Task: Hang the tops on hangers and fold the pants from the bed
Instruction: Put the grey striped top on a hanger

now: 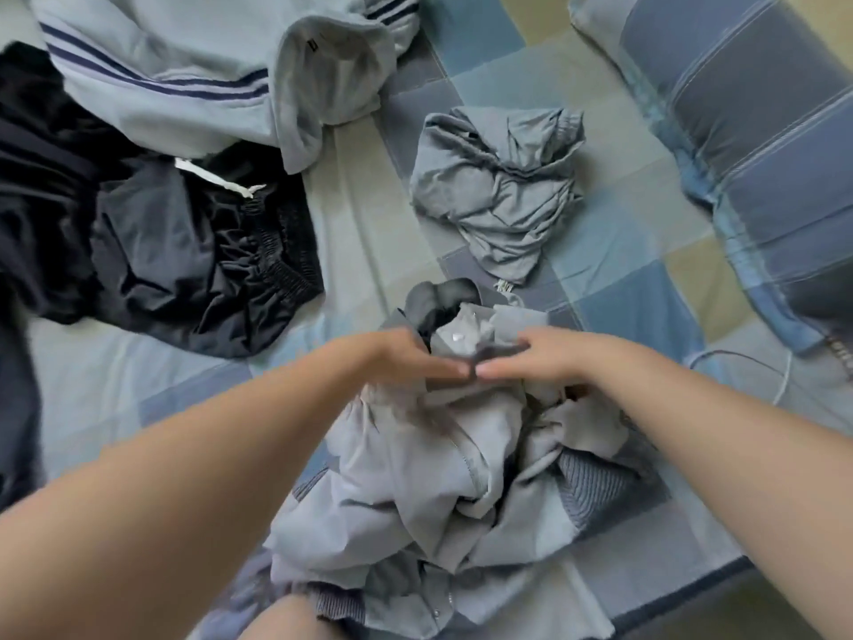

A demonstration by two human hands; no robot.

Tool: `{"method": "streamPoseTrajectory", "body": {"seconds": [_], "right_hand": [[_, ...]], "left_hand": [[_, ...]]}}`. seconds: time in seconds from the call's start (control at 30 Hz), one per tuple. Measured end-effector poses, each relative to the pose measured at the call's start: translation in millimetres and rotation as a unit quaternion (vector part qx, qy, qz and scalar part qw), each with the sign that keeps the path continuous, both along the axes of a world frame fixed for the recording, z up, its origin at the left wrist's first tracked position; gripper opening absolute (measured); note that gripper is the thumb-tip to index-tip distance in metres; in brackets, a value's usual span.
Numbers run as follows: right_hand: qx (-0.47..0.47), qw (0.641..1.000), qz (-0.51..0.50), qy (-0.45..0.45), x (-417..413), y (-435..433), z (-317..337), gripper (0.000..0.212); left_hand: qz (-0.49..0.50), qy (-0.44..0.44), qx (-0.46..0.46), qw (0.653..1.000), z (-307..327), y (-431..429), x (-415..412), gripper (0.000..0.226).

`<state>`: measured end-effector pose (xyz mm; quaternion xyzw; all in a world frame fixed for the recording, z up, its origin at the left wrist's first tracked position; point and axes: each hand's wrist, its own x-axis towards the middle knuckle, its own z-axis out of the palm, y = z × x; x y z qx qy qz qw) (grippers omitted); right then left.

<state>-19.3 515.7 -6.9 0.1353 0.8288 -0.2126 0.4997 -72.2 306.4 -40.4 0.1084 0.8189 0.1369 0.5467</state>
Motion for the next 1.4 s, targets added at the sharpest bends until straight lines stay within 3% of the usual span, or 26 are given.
{"method": "streamPoseTrajectory", "body": {"seconds": [0.1, 0.13, 0.17, 0.23, 0.3, 0.37, 0.47, 0.57, 0.73, 0.83, 0.97, 1.07, 1.17, 1.3, 1.4], "right_hand": [[0.163, 0.961, -0.035, 0.219, -32.2, -4.1, -15.6, 0.062], [0.198, 0.939, -0.045, 0.278, -40.6, -9.5, -24.4, 0.059], [0.213, 0.923, -0.039, 0.319, -48.5, -15.8, -35.6, 0.054], [0.200, 0.926, -0.020, 0.321, -59.1, -29.0, -58.4, 0.052], [0.148, 0.957, -0.033, 0.246, -61.6, -36.2, -79.2, 0.064], [0.109, 0.977, -0.032, 0.182, -53.7, -38.5, -93.1, 0.071], [0.149, 0.964, -0.008, 0.219, -28.6, -38.8, -98.5, 0.046], [0.126, 0.961, -0.028, 0.243, -0.8, -41.6, -77.1, 0.021], [0.052, 0.952, -0.056, 0.296, 46.5, -38.0, 24.8, 0.018], [0.012, 0.934, -0.057, 0.351, 71.6, -32.5, 117.7, 0.006], [-0.021, 0.906, -0.023, 0.423, 98.5, -36.4, 254.4, 0.009], [-0.055, 0.878, -0.005, 0.475, 105.4, -48.5, 348.8, 0.025], [-0.143, 0.844, -0.020, 0.517, 103.5, -70.2, 428.0, 0.029], [-0.238, 0.766, -0.063, 0.594, 103.1, -115.6, 514.7, 0.035], [-0.300, 0.695, -0.085, 0.647, 111.5, -158.0, 576.7, 0.036]], "left_hand": [[0.086, 0.272, -0.031, 0.958, -23.7, -0.1, -31.9, 0.059], [0.101, 0.320, -0.042, 0.941, -34.5, 0.5, -36.6, 0.054], [0.119, 0.320, -0.045, 0.939, -44.1, 1.4, -39.7, 0.047], [0.142, 0.240, -0.027, 0.960, -61.5, 2.8, -42.4, 0.060], [0.120, 0.205, -0.001, 0.971, -75.4, 3.4, -37.4, 0.068], [0.077, 0.208, 0.017, 0.975, -81.7, 2.5, -21.2, 0.058], [0.089, 0.209, 0.036, 0.973, -80.1, -7.2, 22.2, 0.029], [0.118, 0.216, 0.021, 0.969, -57.3, -22.6, 70.1, 0.017], [0.174, 0.221, -0.004, 0.960, 48.3, -42.3, 118.7, 0.020], [0.246, 0.262, 0.006, 0.933, 149.6, -47.5, 147.8, 0.019], [0.324, 0.334, 0.041, 0.884, 280.6, -45.4, 186.4, 0.014], [0.377, 0.393, 0.088, 0.834, 368.5, -53.0, 195.9, 0.026], [0.412, 0.476, 0.147, 0.763, 437.9, -75.0, 190.9, 0.031], [0.426, 0.553, 0.238, 0.675, 515.2, -114.9, 184.5, 0.011], [0.423, 0.598, 0.291, 0.615, 576.2, -149.8, 187.1, 0.022]]}}
